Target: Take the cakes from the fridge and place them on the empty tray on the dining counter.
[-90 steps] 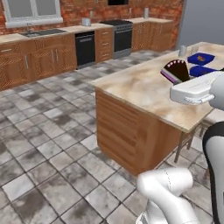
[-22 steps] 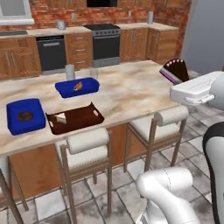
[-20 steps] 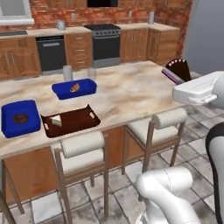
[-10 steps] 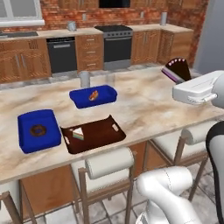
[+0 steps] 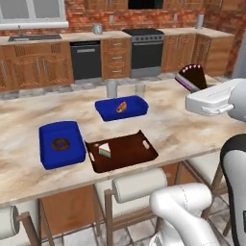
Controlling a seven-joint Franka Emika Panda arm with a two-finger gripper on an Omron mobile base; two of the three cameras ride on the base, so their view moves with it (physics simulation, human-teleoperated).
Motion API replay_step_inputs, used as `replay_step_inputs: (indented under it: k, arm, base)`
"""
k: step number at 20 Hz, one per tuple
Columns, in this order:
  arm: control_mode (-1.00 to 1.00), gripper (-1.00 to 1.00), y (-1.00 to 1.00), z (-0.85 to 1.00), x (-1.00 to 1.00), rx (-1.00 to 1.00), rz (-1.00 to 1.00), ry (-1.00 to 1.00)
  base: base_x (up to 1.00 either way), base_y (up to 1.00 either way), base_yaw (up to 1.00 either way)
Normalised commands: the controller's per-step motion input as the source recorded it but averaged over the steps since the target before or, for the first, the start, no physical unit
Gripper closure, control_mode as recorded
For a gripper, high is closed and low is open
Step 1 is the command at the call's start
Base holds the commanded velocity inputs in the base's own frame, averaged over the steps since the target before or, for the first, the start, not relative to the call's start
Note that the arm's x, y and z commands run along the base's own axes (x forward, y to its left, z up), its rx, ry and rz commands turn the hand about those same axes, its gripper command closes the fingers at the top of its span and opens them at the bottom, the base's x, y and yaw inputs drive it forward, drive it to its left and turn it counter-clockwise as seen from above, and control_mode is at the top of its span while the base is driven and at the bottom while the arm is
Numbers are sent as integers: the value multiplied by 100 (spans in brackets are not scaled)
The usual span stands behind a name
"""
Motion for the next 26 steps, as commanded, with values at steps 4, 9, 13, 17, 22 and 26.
replay_step_inputs:
  k: [4,9,13,17,22,26]
  arm:
    - [100,100,0,0,0,0,0,0]
    - [100,100,0,0,0,0,0,0]
    - [100,100,0,0,0,0,0,0]
    - [100,100,0,0,0,0,0,0]
    - [100,100,0,0,0,0,0,0]
    - [-100,100,0,-5,11,0,0,7]
  base:
    - [90,-31,35]
    - [94,-25,38]
    - [63,-4,24]
    - [19,0,1]
    - [3,0,0]
    - [7,0,0]
